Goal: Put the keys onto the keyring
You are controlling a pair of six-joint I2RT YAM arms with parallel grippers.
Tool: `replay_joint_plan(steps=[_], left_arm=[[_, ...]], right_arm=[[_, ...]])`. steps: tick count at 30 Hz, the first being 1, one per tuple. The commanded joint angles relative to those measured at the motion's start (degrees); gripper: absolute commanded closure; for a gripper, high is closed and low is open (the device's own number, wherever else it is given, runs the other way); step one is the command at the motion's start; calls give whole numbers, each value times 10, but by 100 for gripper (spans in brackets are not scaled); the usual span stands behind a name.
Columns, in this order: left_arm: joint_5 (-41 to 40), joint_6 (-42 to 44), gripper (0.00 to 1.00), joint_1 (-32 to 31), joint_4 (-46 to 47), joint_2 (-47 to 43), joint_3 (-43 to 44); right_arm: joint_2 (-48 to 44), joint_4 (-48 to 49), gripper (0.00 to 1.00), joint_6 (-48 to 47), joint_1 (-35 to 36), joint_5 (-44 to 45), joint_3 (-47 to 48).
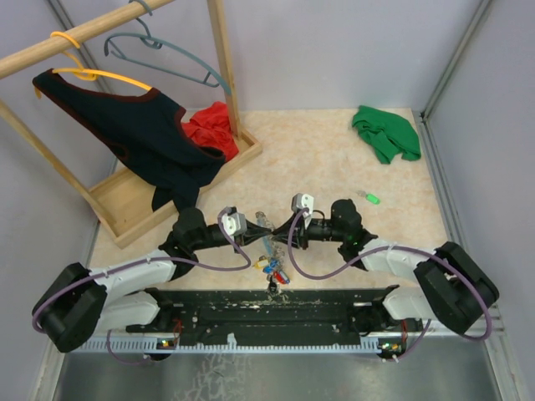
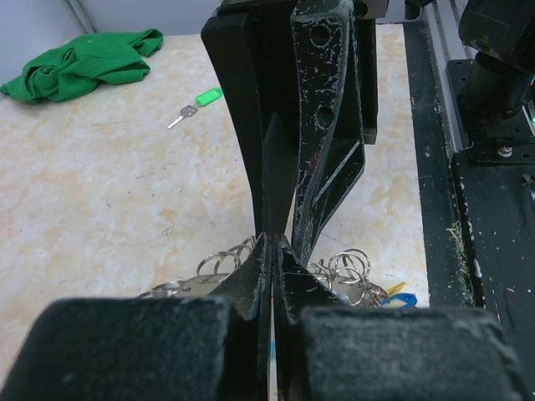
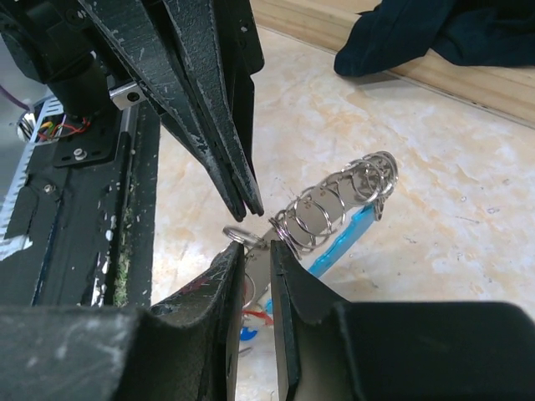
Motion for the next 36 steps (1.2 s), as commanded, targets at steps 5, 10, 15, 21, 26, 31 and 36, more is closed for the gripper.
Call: replay_joint_plan(steps=[5,10,15,21,26,31,36], left_arm=[[10,-14,100,-5,53,17,-17],[-7,-23,100,-5,62,8,-24],[-51,-28,90,-5,43,-39,-42],[-61,-46,74,-6,-45,-90,-46],[-61,-34,69,-7,-63,-79,-45],[-66,-17,66,-7,-80,-57,-28],[-58,-15,66,-7,-81,-40,-17]], right_arm=[[32,110,89,35,3,-37,19],[27,90,100,26,3,-37,23],[-2,7,100,-16,3,-16,33],[-14,-46,100,-49,3,-5,45],[-12,-55,100,-57,3,-9,50],[-17,-72,100,-68,3,-10,54],[-16,-71,100,-67,3,-15,54]])
